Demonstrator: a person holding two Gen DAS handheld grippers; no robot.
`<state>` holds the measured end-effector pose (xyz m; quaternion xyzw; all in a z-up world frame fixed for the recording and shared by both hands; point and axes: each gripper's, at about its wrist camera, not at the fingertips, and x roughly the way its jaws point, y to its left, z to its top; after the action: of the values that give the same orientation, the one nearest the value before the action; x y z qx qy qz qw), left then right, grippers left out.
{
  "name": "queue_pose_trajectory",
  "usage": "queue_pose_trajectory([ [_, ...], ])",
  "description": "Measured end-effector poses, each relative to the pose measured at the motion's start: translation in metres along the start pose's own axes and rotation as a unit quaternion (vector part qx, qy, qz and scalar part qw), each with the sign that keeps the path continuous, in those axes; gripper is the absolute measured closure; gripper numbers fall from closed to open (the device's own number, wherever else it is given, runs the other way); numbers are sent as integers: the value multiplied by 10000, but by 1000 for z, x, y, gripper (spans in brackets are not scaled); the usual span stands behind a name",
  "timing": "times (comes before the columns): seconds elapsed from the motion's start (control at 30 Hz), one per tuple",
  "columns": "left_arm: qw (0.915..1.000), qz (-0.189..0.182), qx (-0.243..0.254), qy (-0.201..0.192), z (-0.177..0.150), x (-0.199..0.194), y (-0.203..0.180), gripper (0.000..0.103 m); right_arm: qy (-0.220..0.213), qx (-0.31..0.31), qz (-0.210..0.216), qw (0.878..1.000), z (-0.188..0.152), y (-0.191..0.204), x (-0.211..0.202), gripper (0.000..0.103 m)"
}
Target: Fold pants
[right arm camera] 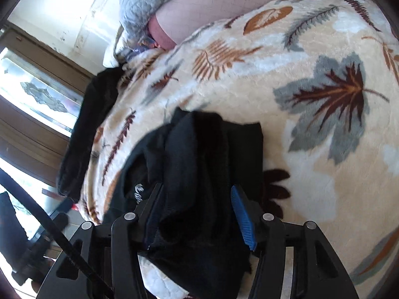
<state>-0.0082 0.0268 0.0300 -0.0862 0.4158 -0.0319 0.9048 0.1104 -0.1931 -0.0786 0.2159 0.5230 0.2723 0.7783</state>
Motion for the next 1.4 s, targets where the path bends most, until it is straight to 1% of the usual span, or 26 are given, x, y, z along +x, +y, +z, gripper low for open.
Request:
queue_pose_trajectory([
  [0.03,10000,20,-61,36,1,4,3,35,52,-41,25,10000,-3,1,3,56],
  [0.07,9999,32,-96,54,1,5,5,35,83,-59,123,9999,-5,1,4,84],
  [0.1,9999,50,-139,76,0,5,7,35,76,-21,180,9998,-7,-1,1,94],
  [0.17,9997,97,-191,114,-1,8,9,35,-107,117,382,9991,-10,-6,-10,98],
  [0.2,9996,124,-209,132,-1,10,9,35,-224,172,407,9988,-11,-9,-18,99],
  [0.3,9994,146,-223,231,-4,18,9,34,-426,363,430,9975,-14,-19,-32,99],
  [0.37,9991,155,-246,324,-7,23,8,34,-412,483,413,9971,-17,-26,-33,99],
  [0.43,9988,121,-284,383,-9,25,8,34,-472,478,290,9973,-20,-27,-33,96],
  [0.47,9988,122,-287,385,-9,25,8,34,-514,511,335,9968,-22,-28,-33,96],
  [0.53,9989,149,-270,344,-9,23,7,34,-540,691,446,9951,-23,-32,-33,62],
  [0.57,9990,156,-269,317,-9,22,7,34,-586,791,504,9939,-24,-34,-34,36],
  [0.6,9991,163,-260,284,-8,20,6,34,-675,850,568,9925,-25,-35,-35,34],
  [0.63,9992,166,-256,268,-8,19,6,34,-751,872,686,9910,-25,-34,-36,34],
  [0.7,9992,164,-264,252,-8,18,6,34,-719,816,774,9911,-23,-29,-35,34],
  [0.83,9990,143,-262,320,-10,19,4,34,-477,449,581,9962,-22,-8,-14,35],
  [0.87,9991,155,-242,323,-10,18,3,34,-412,281,471,9976,-23,-1,-6,44],
  [0.9,9991,175,-224,319,-11,18,2,34,-350,156,397,9985,-24,4,-1,67],
  [0.93,9991,201,-202,301,-11,17,1,34,-295,93,371,9988,-25,6,3,79],
  [0.97,9992,216,-195,287,-10,16,1,34,-282,125,390,9988,-25,7,3,85],
  [1.0,9992,222,-195,279,-10,16,2,34,-376,205,469,9980,-26,5,-1,88],
  [1.07,9991,239,-202,271,-9,17,3,34,-528,232,506,9971,-28,2,-12,90],
  [1.17,9991,180,-191,339,-6,22,1,33,-673,254,414,9966,-30,-6,-27,91],
  [1.23,9991,96,-126,389,-4,27,-4,33,-655,280,374,9968,-33,-14,-31,91],
  [1.33,9990,-57,182,413,-3,39,-20,32,-569,391,323,9971,-38,-26,-26,91],
  [1.4,9984,-12,305,485,-5,52,-26,31,-592,376,282,9971,-41,-30,-24,91],
])
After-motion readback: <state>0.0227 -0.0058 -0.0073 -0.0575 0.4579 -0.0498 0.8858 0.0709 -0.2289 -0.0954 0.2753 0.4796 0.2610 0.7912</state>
